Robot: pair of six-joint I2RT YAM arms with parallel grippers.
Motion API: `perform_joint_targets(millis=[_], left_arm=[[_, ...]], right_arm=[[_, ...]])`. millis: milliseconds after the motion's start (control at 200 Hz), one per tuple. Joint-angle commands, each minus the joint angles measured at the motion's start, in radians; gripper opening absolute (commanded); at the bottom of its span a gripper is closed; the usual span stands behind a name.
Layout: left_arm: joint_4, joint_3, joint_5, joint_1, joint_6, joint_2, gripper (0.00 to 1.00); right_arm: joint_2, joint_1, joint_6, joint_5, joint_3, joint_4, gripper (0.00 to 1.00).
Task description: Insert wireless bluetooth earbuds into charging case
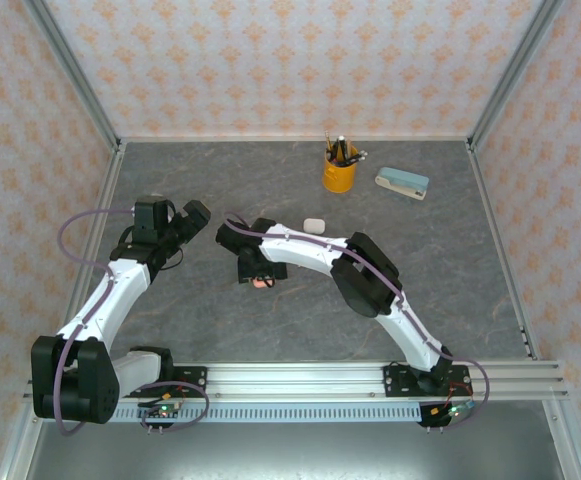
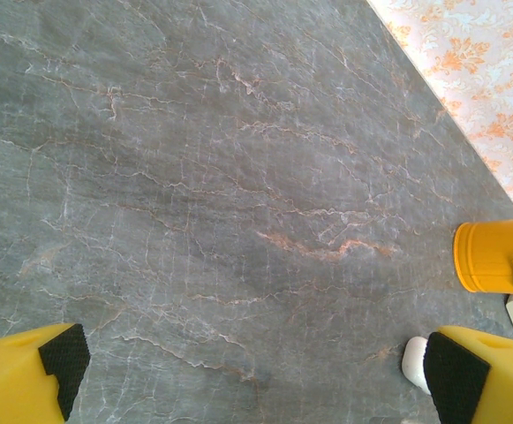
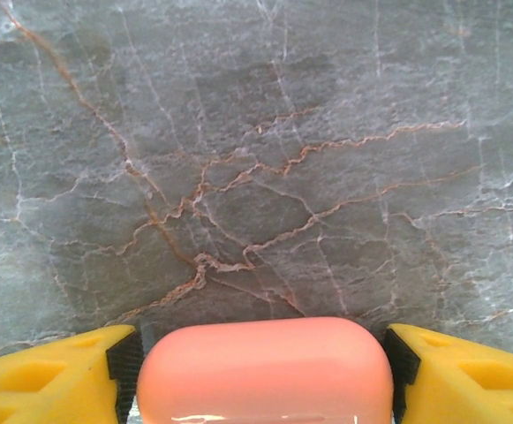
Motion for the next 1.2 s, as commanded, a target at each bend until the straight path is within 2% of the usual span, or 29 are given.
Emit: perform_joint_targets(millis=[0, 235, 490, 826, 1191], left_arm=[[-0.007, 0.019, -0.028, -0.004, 0.013, -0.002, 1.00], [-0.005, 0.021, -0.027, -0.003, 0.011, 0.005, 1.00], [-0.002, 0.016, -0.018, -0.004, 0.010, 0.005, 1.00], [0.061, -0.033, 0.017, -0.005, 0.009, 0.002, 1.00], [0.327, -0.212, 0.145, -0.020, -0.050, -0.010, 1.00]], right_arm=[[0.004, 0.004, 0.012, 0.003, -0.057, -0.034, 0.74], [0.001, 0.004, 0.006, 0.004, -0.063, -0.037, 0.71], [-0.009, 0.004, 0.012, -0.027, -0.070, -0.001, 0.53], [-0.159, -0.053, 0.099, -0.024, -0.187, 0.149, 0.50], [-0.221, -0.168, 0.164, -0.032, -0.185, 0.235, 0.49]])
